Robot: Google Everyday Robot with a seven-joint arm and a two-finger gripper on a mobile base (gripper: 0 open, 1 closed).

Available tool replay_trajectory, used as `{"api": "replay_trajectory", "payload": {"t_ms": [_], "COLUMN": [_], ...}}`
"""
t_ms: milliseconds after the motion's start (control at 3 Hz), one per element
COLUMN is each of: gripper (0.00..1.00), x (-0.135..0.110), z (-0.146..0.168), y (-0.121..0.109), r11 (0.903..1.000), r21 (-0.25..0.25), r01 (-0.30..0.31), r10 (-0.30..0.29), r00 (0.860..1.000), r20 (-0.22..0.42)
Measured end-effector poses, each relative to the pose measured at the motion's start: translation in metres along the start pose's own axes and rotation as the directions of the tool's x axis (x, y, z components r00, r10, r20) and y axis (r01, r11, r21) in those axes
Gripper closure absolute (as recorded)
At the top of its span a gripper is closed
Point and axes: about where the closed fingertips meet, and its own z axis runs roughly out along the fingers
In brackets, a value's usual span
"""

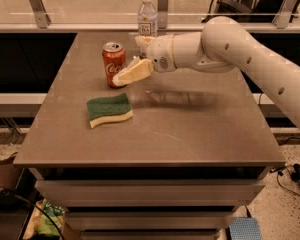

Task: Knock coke can over

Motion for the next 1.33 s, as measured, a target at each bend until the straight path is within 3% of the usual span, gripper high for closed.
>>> {"api": "replay_trajectory", "payload": {"t_ms": [667, 1333], "gripper": [0.0, 0.0], "x": [0.009, 0.011], "z": [0.012, 0.029], "y": [-0.005, -0.008], "r11": [0.9957, 0.9923], "r21": [0.013, 0.032], "r01": [-0.091, -0.12], "r10": [0.091, 0.118], "r00": [0.996, 0.991], "r20": [0.013, 0.071]}}
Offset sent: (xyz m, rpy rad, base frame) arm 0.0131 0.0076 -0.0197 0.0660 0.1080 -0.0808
